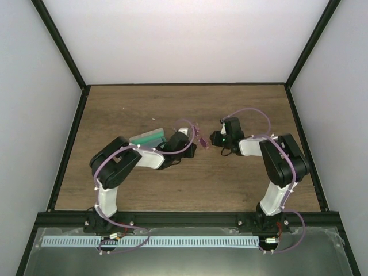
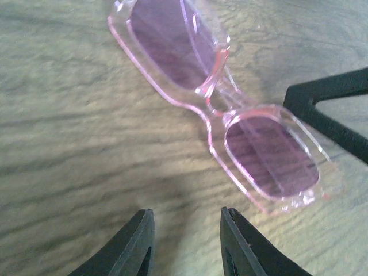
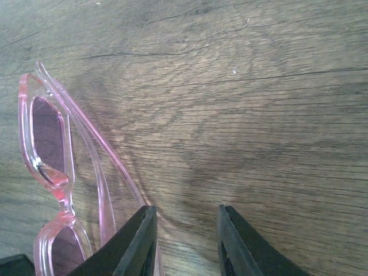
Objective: Organize the sunglasses
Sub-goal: Fold the sunglasses at the center of the board, then pick up the sunglasses from the center of the board.
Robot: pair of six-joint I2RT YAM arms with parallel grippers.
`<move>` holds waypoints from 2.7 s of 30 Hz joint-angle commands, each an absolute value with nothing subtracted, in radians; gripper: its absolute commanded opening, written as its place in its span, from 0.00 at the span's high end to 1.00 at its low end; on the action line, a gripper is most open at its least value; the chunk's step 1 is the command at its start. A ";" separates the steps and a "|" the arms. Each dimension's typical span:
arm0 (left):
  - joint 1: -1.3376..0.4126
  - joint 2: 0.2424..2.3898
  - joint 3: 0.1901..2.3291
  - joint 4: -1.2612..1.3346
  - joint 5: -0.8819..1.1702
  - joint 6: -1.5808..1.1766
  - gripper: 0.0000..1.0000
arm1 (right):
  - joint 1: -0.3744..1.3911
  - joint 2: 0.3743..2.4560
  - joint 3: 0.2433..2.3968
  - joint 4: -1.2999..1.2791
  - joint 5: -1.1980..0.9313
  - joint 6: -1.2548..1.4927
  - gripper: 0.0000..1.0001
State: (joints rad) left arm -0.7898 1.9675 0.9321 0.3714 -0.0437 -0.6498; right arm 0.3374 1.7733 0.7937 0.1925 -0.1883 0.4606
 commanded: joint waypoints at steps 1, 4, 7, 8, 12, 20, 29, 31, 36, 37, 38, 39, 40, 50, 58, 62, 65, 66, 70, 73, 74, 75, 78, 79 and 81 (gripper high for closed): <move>-0.792 1.899 0.868 0.338 -0.050 -0.635 0.66 | 0.342 1.737 0.811 0.165 -0.165 0.447 0.68; -0.790 1.879 0.850 0.348 -0.063 -0.641 0.64 | 0.346 1.737 0.831 0.158 -0.174 0.440 0.61; -0.791 1.836 0.805 0.384 -0.090 -0.658 0.64 | 0.353 1.740 0.866 0.143 -0.183 0.420 0.52; -0.792 1.823 0.789 0.389 -0.100 -0.659 0.64 | 0.356 1.748 0.884 0.132 -0.187 0.411 0.47; -0.791 1.765 0.769 0.377 -0.059 -0.643 0.64 | 0.381 1.799 1.004 0.065 -0.189 0.350 0.28; -0.782 1.658 0.727 0.333 -0.098 -0.612 0.63 | 0.393 1.924 1.261 -0.187 -0.192 0.196 0.16; -0.713 1.572 0.622 0.399 -0.111 -0.655 0.47 | 0.499 2.030 1.345 -0.318 -0.085 0.141 0.07; -0.713 1.557 0.608 0.415 -0.104 -0.657 0.37 | 0.511 2.042 1.346 -0.319 -0.075 0.147 0.06; -0.713 1.533 0.588 0.438 -0.081 -0.656 0.06 | 0.514 2.044 1.328 -0.330 -0.033 0.159 0.10; -0.713 1.526 0.583 0.443 -0.080 -0.659 0.02 | 0.514 2.038 1.324 -0.333 -0.024 0.163 0.12; -0.713 1.518 0.578 0.447 -0.081 -0.660 0.00 | 0.515 2.032 1.319 -0.336 -0.018 0.166 0.13; -0.713 1.513 0.575 0.449 -0.083 -0.660 0.00 | 0.515 2.025 1.314 -0.337 -0.015 0.167 0.14; -0.713 1.508 0.574 0.448 -0.085 -0.659 0.00 | 0.515 2.015 1.309 -0.337 -0.012 0.169 0.14; -0.713 1.521 0.576 0.446 -0.092 -0.652 0.00 | 0.521 1.980 1.267 -0.341 0.000 0.180 0.46; -0.712 1.529 0.579 0.445 -0.094 -0.649 0.00 | 0.526 1.973 1.260 -0.341 0.013 0.190 0.70; -0.712 1.538 0.584 0.443 -0.092 -0.649 0.00 | 0.526 1.959 1.247 -0.328 0.019 0.201 0.74; -0.711 1.548 0.589 0.443 -0.092 -0.649 0.00 | 0.526 1.945 1.236 -0.305 0.031 0.214 0.75; -0.711 1.551 0.590 0.443 -0.090 -0.650 0.00 | 0.526 1.939 1.229 -0.297 0.032 0.219 0.74; -0.712 1.566 0.597 0.442 -0.086 -0.649 0.00 | 0.525 1.929 1.214 -0.267 0.021 0.232 0.74; -0.712 1.573 0.599 0.444 -0.086 -0.650 0.00 | 0.523 1.922 1.205 -0.249 0.025 0.246 0.75; -0.712 1.574 0.598 0.445 -0.086 -0.650 0.00 | 0.520 1.917 1.197 -0.236 0.023 0.253 0.75; -0.711 1.574 0.597 0.446 -0.088 -0.652 0.00 | 0.513 1.906 1.187 -0.221 0.013 0.262 0.75; -0.712 1.573 0.591 0.450 -0.094 -0.656 0.00 | 0.497 1.867 1.150 -0.172 -0.016 0.293 0.73; -0.712 1.566 0.585 0.453 -0.099 -0.657 0.00 | 0.492 1.852 1.137 -0.156 -0.024 0.303 0.73; -0.714 1.547 0.574 0.457 -0.129 -0.652 0.00 | 0.485 1.818 1.103 -0.110 -0.046 0.321 0.72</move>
State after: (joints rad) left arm -0.7124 1.5604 0.5812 0.4252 -0.0914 -0.6540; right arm 0.5037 1.9038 1.1358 -0.2100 -0.0113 0.2699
